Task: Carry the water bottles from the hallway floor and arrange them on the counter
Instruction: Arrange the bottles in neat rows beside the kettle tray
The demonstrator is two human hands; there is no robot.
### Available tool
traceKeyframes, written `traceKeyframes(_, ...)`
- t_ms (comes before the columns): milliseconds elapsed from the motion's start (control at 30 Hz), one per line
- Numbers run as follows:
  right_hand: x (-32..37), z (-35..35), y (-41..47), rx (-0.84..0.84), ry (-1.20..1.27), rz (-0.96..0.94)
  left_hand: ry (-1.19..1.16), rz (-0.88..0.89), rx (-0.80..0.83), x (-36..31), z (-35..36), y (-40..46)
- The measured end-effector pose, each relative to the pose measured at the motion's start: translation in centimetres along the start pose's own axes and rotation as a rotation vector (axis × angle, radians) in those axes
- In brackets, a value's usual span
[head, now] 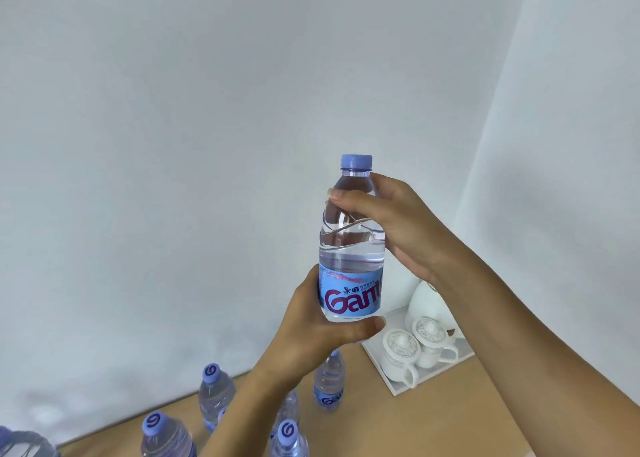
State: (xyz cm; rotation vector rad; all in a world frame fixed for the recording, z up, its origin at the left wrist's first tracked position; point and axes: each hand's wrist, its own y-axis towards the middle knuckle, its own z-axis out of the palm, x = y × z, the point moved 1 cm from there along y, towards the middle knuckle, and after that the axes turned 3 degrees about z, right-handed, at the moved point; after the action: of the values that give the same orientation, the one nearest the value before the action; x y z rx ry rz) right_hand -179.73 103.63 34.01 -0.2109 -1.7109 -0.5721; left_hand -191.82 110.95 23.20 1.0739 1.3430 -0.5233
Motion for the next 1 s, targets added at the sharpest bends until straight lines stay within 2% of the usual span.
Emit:
traceKeyframes(200,-2.8,-3.1,-1.7,-0.132,0.010,0.008,-0.046,-0.047,0.061,1.8,4.2,0.7)
traceKeyframes(467,-6.1,-7.0,-3.3,-0.082,-0.021,0.139,-0.054,-0.107,0.036,4.7,8.3,0.9)
traceKeyframes(633,-7.9,-8.0,-3.8,-0.023,0.113,0.229,-0.057,-0.133,0.020,6.6,9.3,0.9)
traceKeyframes(867,-10.8,-9.5,-5.0,-0.191,0.155,0.192,-0.027,-0.169,0.094,8.3,10.8,1.5)
traceKeyframes(1000,-12.9,-11.1,-5.6,-0.244,0.158,0.170,0.035,-0.189,0.081,10.6,12.3,2.0)
